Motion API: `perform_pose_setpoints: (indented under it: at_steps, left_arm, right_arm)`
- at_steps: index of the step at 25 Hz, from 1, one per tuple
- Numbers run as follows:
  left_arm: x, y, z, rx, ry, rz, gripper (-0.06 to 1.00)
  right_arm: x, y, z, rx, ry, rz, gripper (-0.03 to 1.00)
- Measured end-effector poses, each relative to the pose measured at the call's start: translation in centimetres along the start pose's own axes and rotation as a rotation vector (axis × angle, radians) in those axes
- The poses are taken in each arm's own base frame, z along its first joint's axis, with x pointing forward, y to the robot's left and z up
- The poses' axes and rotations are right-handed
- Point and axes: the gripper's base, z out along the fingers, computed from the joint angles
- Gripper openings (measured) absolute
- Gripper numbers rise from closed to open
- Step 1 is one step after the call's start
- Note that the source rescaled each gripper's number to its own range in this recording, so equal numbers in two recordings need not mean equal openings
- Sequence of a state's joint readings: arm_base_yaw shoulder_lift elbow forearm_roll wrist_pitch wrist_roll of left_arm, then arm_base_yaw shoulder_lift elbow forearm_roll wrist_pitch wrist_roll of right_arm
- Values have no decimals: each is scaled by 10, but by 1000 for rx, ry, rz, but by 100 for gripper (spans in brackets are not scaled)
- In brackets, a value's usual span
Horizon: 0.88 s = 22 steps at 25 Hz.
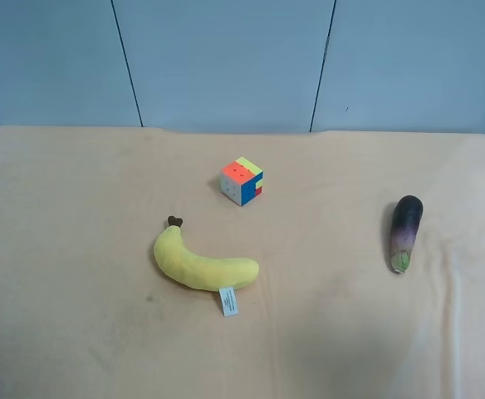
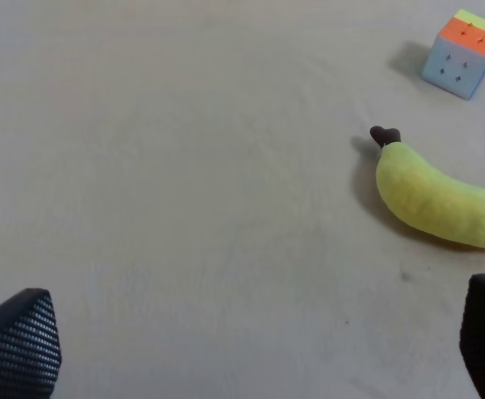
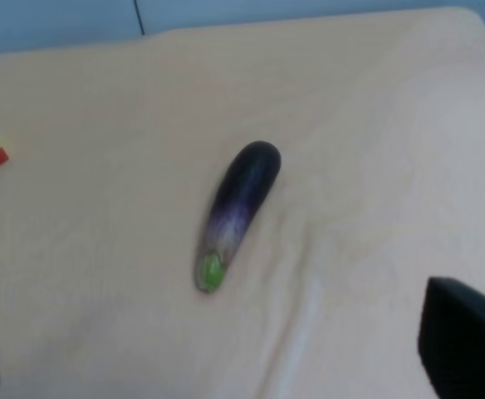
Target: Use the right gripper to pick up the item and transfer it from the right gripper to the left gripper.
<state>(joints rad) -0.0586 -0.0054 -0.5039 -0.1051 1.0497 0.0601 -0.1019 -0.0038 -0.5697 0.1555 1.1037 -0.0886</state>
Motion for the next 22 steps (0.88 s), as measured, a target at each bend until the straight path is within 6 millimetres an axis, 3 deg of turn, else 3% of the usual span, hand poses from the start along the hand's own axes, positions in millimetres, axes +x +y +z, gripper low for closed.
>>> perform_pose_setpoints:
  at_steps: [22]
  left_arm:
    - [0,0,0,0,0,0,93]
  right_arm:
    - [0,1,0,-25,-1,2,100]
